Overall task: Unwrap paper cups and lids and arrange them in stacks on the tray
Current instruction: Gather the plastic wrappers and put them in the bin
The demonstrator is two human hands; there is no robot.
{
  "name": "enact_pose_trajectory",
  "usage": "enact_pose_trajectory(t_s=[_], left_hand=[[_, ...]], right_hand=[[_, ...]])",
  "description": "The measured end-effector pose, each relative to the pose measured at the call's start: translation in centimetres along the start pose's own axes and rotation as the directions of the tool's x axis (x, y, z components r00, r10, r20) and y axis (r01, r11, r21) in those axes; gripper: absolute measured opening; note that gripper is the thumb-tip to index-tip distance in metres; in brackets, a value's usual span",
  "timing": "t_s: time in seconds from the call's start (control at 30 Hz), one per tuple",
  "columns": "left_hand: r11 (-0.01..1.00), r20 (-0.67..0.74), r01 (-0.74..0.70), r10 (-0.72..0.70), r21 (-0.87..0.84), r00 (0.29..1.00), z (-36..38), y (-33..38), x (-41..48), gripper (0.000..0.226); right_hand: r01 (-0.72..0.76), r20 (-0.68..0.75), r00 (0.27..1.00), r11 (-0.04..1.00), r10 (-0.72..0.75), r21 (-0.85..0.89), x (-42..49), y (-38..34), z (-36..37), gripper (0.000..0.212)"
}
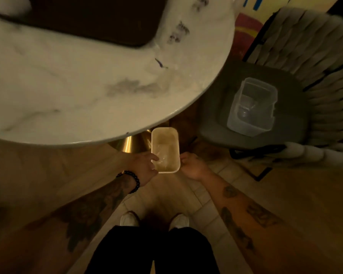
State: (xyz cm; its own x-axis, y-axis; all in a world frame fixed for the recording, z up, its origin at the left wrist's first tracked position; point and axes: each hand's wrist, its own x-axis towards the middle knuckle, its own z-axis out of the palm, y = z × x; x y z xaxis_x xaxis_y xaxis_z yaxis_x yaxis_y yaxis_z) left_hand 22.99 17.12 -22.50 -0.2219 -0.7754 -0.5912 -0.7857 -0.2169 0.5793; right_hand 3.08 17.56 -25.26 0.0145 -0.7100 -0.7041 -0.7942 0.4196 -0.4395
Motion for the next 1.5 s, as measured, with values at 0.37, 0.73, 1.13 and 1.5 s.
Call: enact_pose_trajectory(t_s=[0.37,0.73,1.13,1.5], left_hand=[[0.971,0.025,-0.222,0.221,0.093,0.975,-11.4,14.7,-12.6,0.025],[0.95,-0.346,-0.312,0.299,0.019,0.889,-21.0,22.5,-14.1,0.019],[0.973,-0.39,-0.221,0.179,-0.067,0.903,-22.1,23.1,-10.4,0.024],[0.975,-0.28,-0.195,0.159,-0.105,0.947,-24.9,26.4,0.4,0.034]], right_hand=[[0.113,-0.08,0.993,0.937,-0.092,0.329,-18.5,-7.6,-13.6,0.027],[0.387,-0.318,0.908,0.833,-0.272,0.395,-20.8,-13.8,-25.8,0.036],[0.303,-0.318,0.932,0.855,-0.173,0.42,-17.2,-12.0,-28.6,0.034],[0.167,-0.282,0.959,0.82,-0.007,0.547,-9.6,-12.7,-31.8,0.039]])
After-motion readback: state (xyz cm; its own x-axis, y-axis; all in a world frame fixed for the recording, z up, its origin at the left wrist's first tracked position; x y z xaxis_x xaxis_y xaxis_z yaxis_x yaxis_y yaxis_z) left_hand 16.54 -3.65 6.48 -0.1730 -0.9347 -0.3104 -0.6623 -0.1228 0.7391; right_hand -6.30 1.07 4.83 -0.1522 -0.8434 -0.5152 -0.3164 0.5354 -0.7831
